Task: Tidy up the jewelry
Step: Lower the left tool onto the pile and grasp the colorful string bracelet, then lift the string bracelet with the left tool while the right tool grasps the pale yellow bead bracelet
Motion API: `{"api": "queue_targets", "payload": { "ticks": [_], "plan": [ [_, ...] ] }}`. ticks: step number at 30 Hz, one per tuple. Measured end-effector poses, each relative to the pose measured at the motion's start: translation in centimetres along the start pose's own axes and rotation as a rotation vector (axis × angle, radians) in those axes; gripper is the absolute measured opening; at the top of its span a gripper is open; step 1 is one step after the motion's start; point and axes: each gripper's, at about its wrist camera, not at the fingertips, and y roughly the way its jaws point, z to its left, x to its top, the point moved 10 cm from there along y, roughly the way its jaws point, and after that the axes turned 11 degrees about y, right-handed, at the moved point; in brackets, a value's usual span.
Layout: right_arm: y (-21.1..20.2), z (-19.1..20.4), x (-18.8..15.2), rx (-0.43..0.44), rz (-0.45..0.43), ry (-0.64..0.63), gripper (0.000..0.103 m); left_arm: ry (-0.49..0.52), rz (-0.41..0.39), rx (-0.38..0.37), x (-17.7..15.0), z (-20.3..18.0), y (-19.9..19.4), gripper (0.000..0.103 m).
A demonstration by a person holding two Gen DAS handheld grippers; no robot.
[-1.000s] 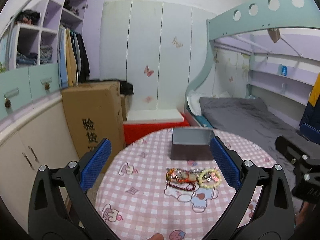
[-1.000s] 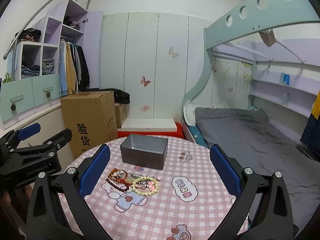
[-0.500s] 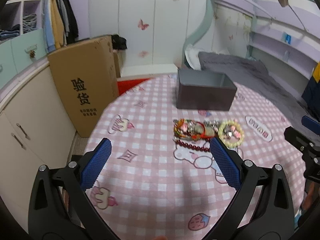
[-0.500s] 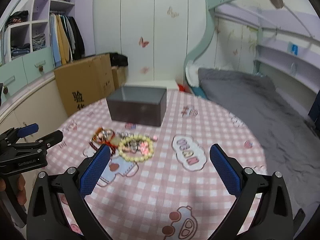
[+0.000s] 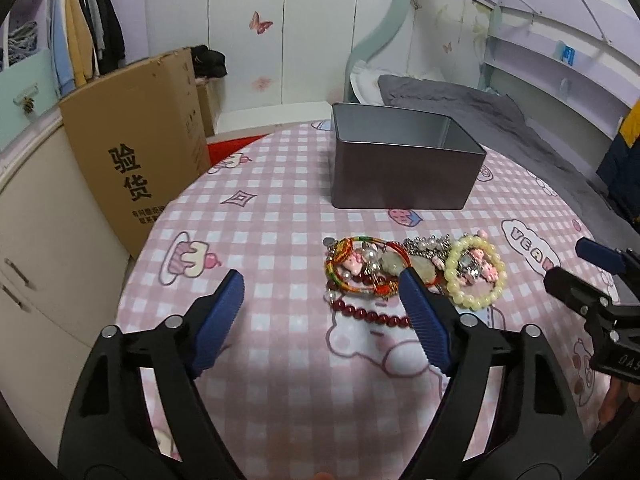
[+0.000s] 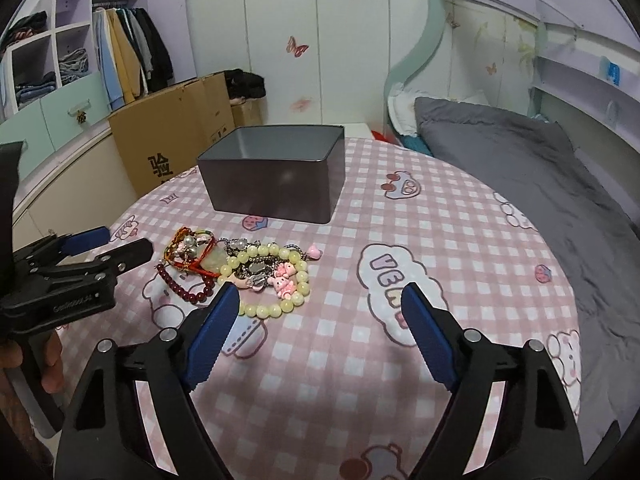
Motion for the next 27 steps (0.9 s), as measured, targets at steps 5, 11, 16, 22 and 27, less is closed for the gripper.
{"api": "queue_targets", "payload": {
  "ticks": [5,11,16,22,27],
  "plan": [
    [1.1,-0.1,0.5,0.015,0.010,0.010,0.079,-0.020,0.032,-0.024,0.4,0.6,2.1,0.068],
    [1.9,0.2,1.1,0.042,0.019,0.016,0.079,-0.030,0.093,-0.042,0.0,0.8,4.4,0.054],
    [2.5,0.5,1.3,0.068,0.037,0.022,0.079,-0.006,0.126,-0.059,0.1,0.6,5.5,0.054],
    [3.4,1.0,0.8,0.105,0.073,0.034,0.080,-0.039,0.110,-0.173,0.7,0.1,6.3,0.022],
    [4.7,0.9,0.0,0.097,0.129,0.042,0.080,-0.056,0.079,-0.219,1.0,-0.1,5.9,0.017]
  ]
}}
